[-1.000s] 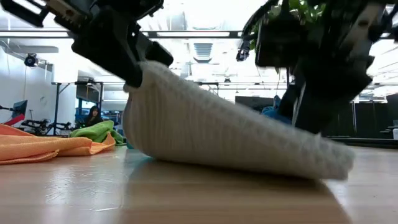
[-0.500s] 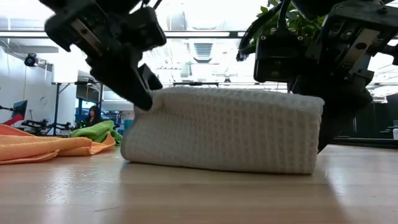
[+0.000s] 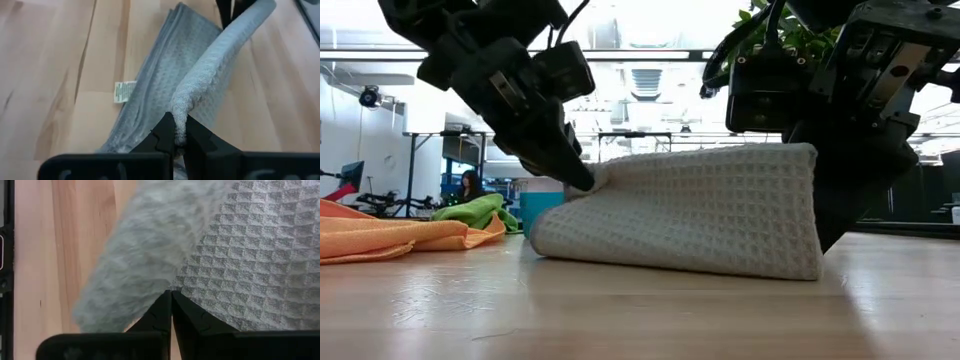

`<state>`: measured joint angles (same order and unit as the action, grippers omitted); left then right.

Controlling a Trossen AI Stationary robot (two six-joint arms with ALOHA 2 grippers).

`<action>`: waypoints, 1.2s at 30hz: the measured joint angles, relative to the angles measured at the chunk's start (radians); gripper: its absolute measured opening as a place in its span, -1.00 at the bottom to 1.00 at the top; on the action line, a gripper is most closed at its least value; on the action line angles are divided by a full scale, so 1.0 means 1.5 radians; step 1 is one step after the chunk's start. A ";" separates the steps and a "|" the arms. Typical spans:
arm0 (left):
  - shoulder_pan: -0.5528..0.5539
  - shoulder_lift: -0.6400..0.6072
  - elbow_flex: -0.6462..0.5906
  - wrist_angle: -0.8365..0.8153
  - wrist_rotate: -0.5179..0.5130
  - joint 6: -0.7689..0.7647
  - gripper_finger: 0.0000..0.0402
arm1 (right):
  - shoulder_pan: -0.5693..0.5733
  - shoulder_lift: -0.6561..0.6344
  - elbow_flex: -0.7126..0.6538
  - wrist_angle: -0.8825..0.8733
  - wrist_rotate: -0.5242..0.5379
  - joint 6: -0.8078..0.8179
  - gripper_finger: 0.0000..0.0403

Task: Fold microfiber towels
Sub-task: Fold the grey microfiber cloth

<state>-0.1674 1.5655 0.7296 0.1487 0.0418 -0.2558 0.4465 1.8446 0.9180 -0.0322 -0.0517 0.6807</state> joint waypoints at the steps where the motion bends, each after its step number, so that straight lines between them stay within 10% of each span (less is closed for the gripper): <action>1: 0.003 0.003 0.000 0.002 0.000 0.001 -1.00 | 0.000 0.000 0.000 0.000 0.000 0.000 -0.96; 16: 0.012 0.054 0.005 0.003 -0.034 0.040 -1.00 | 0.000 -0.012 0.000 -0.012 0.006 0.034 -0.96; 36: 0.022 0.055 0.002 0.000 -0.042 0.076 -1.00 | -0.036 -0.160 0.000 -0.125 0.188 0.065 -0.96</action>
<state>-0.1337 1.6474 0.7321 0.1494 -0.0218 -0.1417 0.3929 1.6049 0.9176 -0.2204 0.2300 0.7780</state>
